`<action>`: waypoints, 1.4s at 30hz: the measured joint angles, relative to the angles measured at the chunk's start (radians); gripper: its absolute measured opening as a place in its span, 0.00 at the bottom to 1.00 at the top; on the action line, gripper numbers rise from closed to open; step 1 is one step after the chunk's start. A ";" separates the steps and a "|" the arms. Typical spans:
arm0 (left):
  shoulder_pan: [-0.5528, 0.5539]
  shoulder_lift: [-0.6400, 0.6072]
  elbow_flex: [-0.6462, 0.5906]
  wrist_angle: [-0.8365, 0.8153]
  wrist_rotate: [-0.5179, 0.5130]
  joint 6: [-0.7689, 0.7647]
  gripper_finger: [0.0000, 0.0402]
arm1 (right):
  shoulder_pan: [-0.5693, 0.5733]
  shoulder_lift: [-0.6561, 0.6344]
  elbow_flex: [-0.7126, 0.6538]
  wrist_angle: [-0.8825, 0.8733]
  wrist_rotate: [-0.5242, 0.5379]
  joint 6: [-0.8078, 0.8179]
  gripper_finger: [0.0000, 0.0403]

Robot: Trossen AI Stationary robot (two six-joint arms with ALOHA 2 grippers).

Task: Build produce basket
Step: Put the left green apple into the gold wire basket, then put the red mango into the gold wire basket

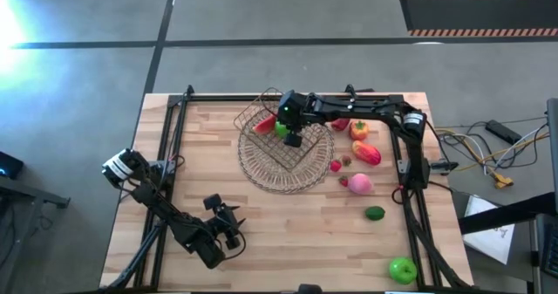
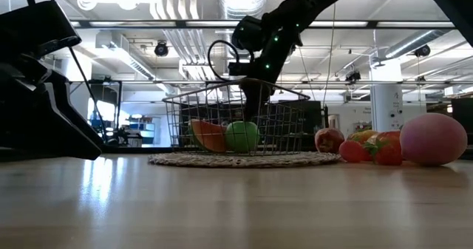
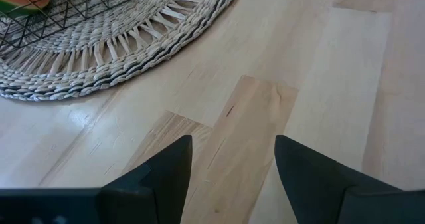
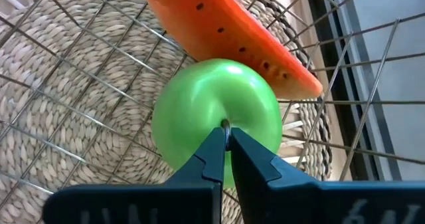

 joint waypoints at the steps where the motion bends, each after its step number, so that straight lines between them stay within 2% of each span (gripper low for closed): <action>1: 0.000 0.000 0.000 0.000 0.000 0.000 0.49 | 0.000 0.000 0.000 0.000 0.000 -0.001 0.04; 12: 0.000 0.000 0.000 0.000 0.000 -0.001 0.49 | 0.001 -0.005 0.041 -0.020 0.026 -0.037 0.31; 16: 0.000 0.000 0.000 0.001 0.000 -0.002 0.49 | 0.007 -0.032 0.051 -0.059 0.050 -0.009 0.36; 22: 0.000 0.000 0.003 0.009 0.001 -0.002 0.49 | 0.066 -0.121 0.046 -0.203 0.208 0.048 0.34; 29: 0.000 0.000 0.002 0.030 0.000 -0.002 0.49 | 0.254 -0.255 0.036 -0.351 0.338 0.147 0.28; 35: 0.000 0.000 0.000 0.042 -0.005 -0.001 0.49 | 0.464 -0.368 -0.029 -0.365 0.345 0.209 0.24; 42: 0.000 0.000 0.000 0.053 -0.058 0.000 0.49 | 0.672 -0.495 -0.192 -0.399 0.347 0.450 0.19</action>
